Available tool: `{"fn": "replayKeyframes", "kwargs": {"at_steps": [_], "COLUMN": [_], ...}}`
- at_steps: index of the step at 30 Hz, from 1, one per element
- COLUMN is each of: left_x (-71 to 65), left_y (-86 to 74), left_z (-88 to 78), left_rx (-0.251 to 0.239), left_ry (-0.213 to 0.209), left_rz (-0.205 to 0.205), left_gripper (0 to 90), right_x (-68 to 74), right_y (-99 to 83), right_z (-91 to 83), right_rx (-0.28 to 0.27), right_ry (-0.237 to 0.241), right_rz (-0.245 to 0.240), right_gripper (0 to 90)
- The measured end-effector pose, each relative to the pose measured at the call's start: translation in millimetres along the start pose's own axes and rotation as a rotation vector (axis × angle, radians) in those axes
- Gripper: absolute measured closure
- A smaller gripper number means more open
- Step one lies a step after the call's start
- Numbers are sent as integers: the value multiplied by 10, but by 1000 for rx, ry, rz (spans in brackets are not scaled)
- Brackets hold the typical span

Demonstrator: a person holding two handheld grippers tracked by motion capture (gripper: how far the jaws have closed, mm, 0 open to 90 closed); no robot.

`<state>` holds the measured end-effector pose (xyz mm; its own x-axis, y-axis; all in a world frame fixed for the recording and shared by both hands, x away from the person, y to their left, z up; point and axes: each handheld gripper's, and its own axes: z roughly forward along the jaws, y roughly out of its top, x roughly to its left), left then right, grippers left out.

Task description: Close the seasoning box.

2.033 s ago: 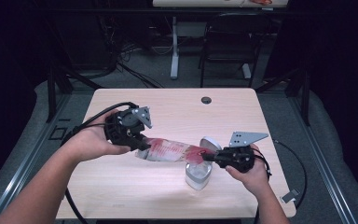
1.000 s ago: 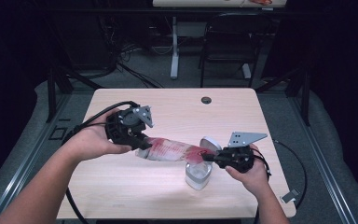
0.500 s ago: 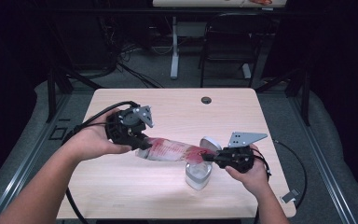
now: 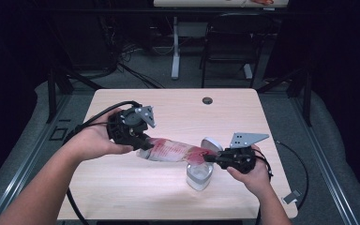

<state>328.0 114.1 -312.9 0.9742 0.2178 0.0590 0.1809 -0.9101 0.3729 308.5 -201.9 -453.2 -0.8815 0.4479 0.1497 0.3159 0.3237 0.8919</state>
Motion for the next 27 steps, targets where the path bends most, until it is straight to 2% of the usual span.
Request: {"fn": "replayKeyframes", "kwargs": {"at_steps": [27], "left_x": [5], "left_y": [28], "left_z": [-12], "left_rx": [3], "left_ry": [5], "left_rz": [14], "left_gripper": [782], "right_x": [-11], "right_y": [-7], "right_z": [-2], "right_rx": [1], "right_ry": [-3], "right_rz": [1], "right_gripper": [879]}}
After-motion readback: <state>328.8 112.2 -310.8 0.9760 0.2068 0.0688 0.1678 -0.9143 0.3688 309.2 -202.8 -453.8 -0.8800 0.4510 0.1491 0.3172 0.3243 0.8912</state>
